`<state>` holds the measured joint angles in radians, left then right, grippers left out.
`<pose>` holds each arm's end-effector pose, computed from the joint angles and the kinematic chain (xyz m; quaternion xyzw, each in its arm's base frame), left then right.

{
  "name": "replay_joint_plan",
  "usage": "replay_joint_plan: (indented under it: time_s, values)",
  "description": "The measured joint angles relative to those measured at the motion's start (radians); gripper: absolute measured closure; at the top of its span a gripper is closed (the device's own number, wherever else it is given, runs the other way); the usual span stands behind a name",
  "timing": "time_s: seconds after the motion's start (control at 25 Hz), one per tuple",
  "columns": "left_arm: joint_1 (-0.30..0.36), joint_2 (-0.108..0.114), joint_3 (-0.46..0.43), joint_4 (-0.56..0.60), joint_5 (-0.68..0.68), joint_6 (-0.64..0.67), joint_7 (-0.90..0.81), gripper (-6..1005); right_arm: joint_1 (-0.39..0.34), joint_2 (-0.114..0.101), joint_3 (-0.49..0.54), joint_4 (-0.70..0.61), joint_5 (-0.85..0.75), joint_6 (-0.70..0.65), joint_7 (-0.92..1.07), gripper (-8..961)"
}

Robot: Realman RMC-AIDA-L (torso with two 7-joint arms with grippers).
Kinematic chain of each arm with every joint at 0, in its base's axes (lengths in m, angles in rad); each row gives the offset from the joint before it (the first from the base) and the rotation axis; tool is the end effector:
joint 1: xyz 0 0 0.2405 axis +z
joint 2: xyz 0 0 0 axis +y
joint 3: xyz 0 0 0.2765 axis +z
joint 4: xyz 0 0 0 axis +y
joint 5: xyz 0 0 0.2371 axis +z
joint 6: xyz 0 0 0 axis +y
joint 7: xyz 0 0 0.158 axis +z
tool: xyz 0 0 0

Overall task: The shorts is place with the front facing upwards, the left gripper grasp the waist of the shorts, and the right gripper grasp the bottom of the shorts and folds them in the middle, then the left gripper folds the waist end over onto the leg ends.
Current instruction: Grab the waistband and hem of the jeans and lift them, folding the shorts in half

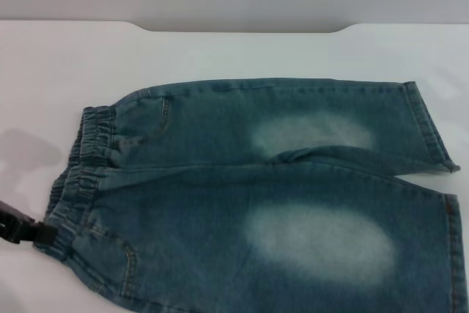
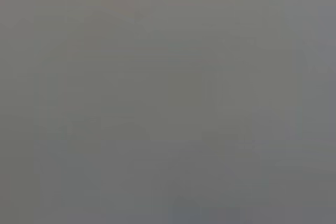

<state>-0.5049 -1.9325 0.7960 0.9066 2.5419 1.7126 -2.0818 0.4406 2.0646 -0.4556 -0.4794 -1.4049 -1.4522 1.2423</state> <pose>-0.3570 0.3409 0.0594 -0.8750 -0.4699 0.0825 0.0827 0.3308 0.3782 0.0591 -0.7334 0.2822 0.4859 0.3825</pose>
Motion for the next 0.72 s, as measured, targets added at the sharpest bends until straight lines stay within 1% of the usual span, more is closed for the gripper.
replay_joint_plan:
  time_s: [0.12,0.24,0.36,0.4,0.48,0.56,0.64,0.72]
  values:
    - [-0.009,-0.004,-0.003,0.016,-0.003,-0.001,-0.005,958,0.008,-0.004,-0.064,-0.206,-0.155,-0.072,0.241,376]
    - [-0.017,-0.010,-0.009,0.034,-0.004,0.002,-0.007,957,0.021,-0.008,-0.106,-0.423,-0.321,-0.160,0.480,376]
    - [-0.025,-0.019,-0.011,0.049,-0.005,0.006,-0.001,958,0.047,-0.014,-0.139,-0.620,-0.503,-0.247,0.689,376]
    - [-0.026,-0.020,-0.011,0.052,-0.005,0.006,0.000,958,0.063,-0.018,-0.151,-0.684,-0.574,-0.294,0.750,376]
    - [-0.029,-0.022,-0.011,0.059,-0.005,0.005,0.002,958,0.094,-0.027,-0.164,-0.765,-0.683,-0.403,0.815,377]
    - [-0.031,-0.023,-0.011,0.064,-0.005,0.001,0.002,958,0.118,-0.031,-0.180,-0.828,-0.777,-0.502,0.834,377]
    - [-0.033,-0.022,-0.011,0.067,-0.005,-0.007,0.005,958,0.127,-0.030,-0.215,-0.875,-0.874,-0.585,0.805,377]
    - [-0.042,-0.019,-0.011,0.068,-0.004,-0.019,0.011,958,0.133,-0.029,-0.241,-0.894,-0.965,-0.633,0.766,377]
